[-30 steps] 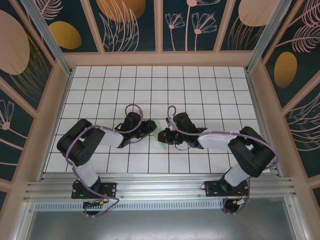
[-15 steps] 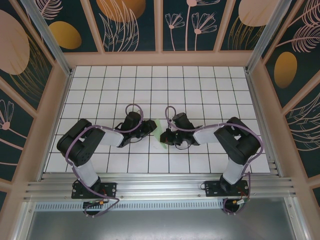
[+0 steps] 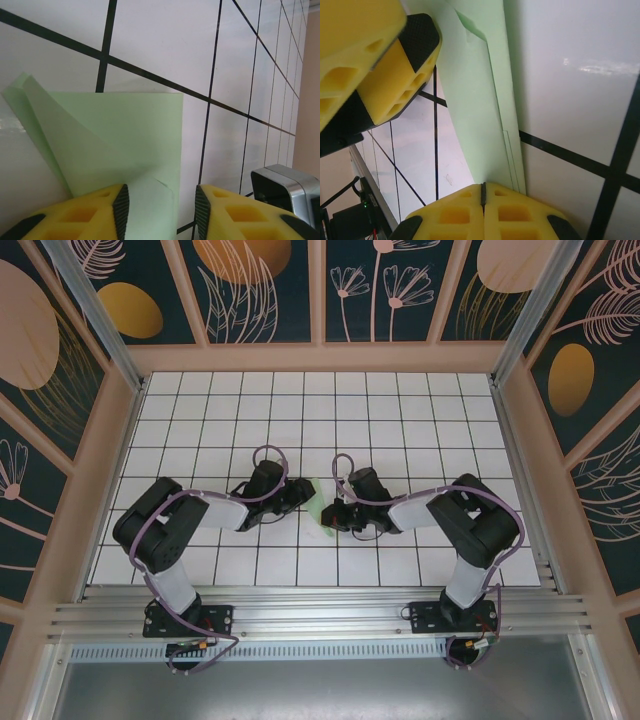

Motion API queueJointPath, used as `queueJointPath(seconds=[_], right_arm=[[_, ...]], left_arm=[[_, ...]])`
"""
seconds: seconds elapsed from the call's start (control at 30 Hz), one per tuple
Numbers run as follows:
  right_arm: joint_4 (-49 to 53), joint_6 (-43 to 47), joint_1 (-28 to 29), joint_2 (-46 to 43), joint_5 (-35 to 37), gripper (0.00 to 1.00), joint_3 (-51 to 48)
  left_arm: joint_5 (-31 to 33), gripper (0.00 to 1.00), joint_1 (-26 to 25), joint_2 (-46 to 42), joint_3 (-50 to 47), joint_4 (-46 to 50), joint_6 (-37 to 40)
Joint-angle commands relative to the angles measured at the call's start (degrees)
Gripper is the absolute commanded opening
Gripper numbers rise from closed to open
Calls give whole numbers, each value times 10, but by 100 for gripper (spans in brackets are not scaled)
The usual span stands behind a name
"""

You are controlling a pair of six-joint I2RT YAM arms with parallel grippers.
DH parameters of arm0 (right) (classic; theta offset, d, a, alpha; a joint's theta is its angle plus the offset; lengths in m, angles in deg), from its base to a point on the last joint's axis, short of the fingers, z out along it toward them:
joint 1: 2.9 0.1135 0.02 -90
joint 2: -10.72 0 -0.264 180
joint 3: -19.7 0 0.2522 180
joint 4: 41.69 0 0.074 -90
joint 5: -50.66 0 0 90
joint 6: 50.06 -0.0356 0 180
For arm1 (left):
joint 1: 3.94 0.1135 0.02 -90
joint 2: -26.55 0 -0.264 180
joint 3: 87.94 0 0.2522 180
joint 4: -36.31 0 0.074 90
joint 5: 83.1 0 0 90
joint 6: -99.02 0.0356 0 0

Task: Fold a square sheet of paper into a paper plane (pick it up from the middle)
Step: Fold the wing for the fifth time at the center of the table.

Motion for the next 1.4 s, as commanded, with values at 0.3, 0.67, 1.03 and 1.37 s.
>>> queueJointPath(seconds=[0.3, 0.67, 1.03, 1.37], right_arm=[[105, 10, 3, 22, 44, 3, 7], [106, -9, 4, 37, 49, 2, 10], [142, 0, 8, 41, 60, 0, 21], [221, 38, 22, 45, 93, 0, 45]], left_arm=[[-26, 51, 2, -43, 25, -2, 39], [-70, 51, 2, -27, 1, -45, 47], [-47, 51, 3, 18, -3, -58, 88], [92, 48, 4, 42, 56, 71, 140]])
